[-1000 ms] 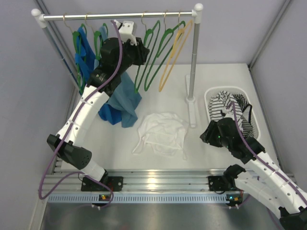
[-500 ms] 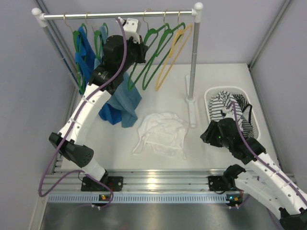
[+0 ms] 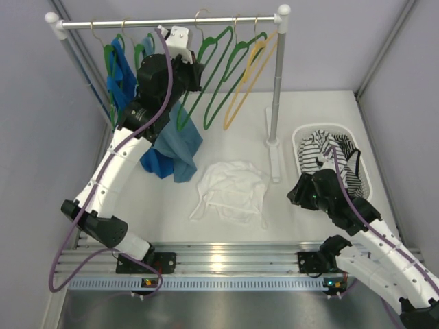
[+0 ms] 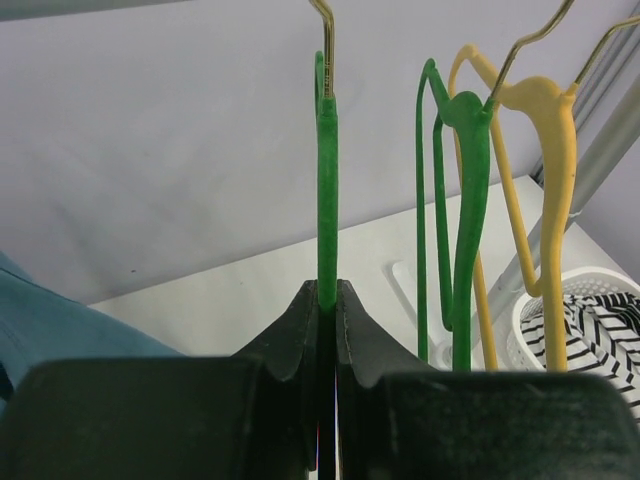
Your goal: Place the tank top on the hanger
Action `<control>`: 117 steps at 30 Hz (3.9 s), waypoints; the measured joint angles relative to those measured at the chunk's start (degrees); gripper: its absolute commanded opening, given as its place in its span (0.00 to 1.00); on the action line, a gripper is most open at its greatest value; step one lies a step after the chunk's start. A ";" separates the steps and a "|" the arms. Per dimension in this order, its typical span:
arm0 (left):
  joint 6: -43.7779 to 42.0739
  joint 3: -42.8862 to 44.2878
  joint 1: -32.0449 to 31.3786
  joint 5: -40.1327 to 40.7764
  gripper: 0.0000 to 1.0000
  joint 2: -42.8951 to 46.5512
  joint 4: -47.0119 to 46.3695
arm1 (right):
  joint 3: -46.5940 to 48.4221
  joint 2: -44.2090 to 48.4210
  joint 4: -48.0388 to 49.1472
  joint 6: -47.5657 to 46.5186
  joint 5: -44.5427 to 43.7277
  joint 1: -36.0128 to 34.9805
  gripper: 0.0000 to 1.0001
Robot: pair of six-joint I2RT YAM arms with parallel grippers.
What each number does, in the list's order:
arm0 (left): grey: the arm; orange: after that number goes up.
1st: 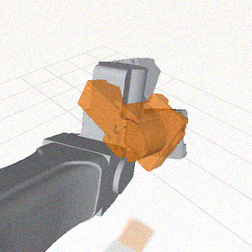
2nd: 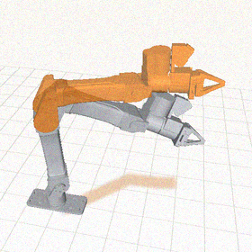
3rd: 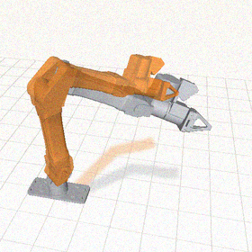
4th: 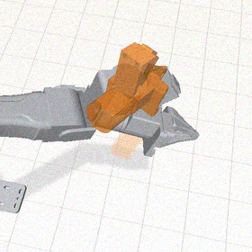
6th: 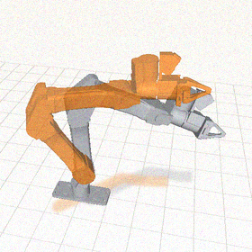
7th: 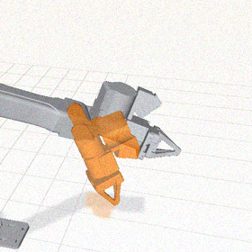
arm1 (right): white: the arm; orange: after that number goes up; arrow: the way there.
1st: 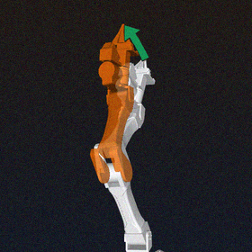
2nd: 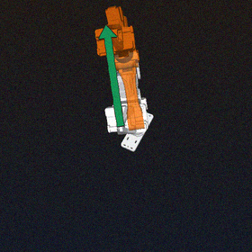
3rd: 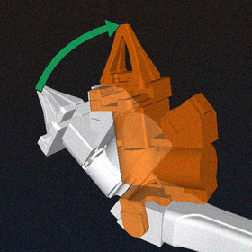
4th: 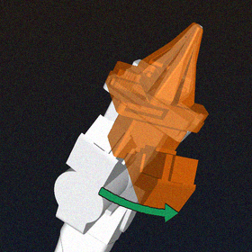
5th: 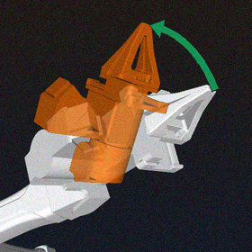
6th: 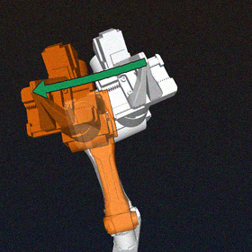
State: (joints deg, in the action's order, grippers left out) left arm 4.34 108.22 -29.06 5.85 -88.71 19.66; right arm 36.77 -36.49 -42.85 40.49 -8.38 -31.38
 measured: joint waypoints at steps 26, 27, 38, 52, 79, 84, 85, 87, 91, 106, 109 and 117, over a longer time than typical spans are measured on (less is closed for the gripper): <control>2.75 -30.16 0.00 2.10 0.00 29.70 5.16 | 0.00 -4.66 3.08 -3.06 4.48 -0.44 0.43; 3.15 -31.95 0.00 1.90 0.00 31.41 5.90 | 0.00 -5.14 3.45 -3.06 4.63 -0.74 0.43; 4.42 -48.87 0.00 -9.57 0.00 43.74 16.48 | -1.31 -13.99 9.60 -2.19 4.35 -9.64 0.42; 3.76 -53.09 0.00 -29.55 0.00 45.46 21.16 | -6.99 -27.71 17.75 -0.92 3.52 -19.69 0.33; 2.73 -53.09 -2.93 -39.50 0.00 42.38 22.01 | -4.44 -21.59 14.88 3.69 -7.58 -20.55 0.00; 2.75 -53.24 -3.26 -40.79 0.00 40.35 21.79 | -2.45 -21.18 13.35 3.67 -8.17 -20.46 0.00; 2.75 -53.29 -3.30 -41.00 0.00 39.87 21.66 | -2.14 -21.16 12.85 3.67 -8.22 -20.44 0.00; 2.75 -53.31 -3.43 -41.18 0.00 38.86 21.33 | -1.81 -20.98 12.31 3.69 -8.41 -20.44 0.00; 2.75 -53.51 -3.98 -41.33 0.00 37.44 20.37 | -0.94 -20.44 11.06 3.67 -8.81 -20.20 0.00; 2.89 -56.65 -13.44 -33.35 0.00 33.09 9.35 | 3.65 -19.06 9.05 2.51 -9.09 -19.87 0.00; 3.02 -57.90 -13.60 -30.97 0.00 33.05 6.71 | 4.52 -18.95 8.52 2.10 -9.14 -19.87 0.00; 3.32 -60.02 -13.88 -30.01 0.00 33.05 1.73 | 4.63 -18.56 7.39 1.49 -9.16 -19.82 0.00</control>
State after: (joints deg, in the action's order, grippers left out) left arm 7.66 48.21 -42.94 -24.16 -55.66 21.39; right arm 41.41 -55.05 -35.46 41.98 -17.54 -51.20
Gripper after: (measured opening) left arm 0.094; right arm 0.003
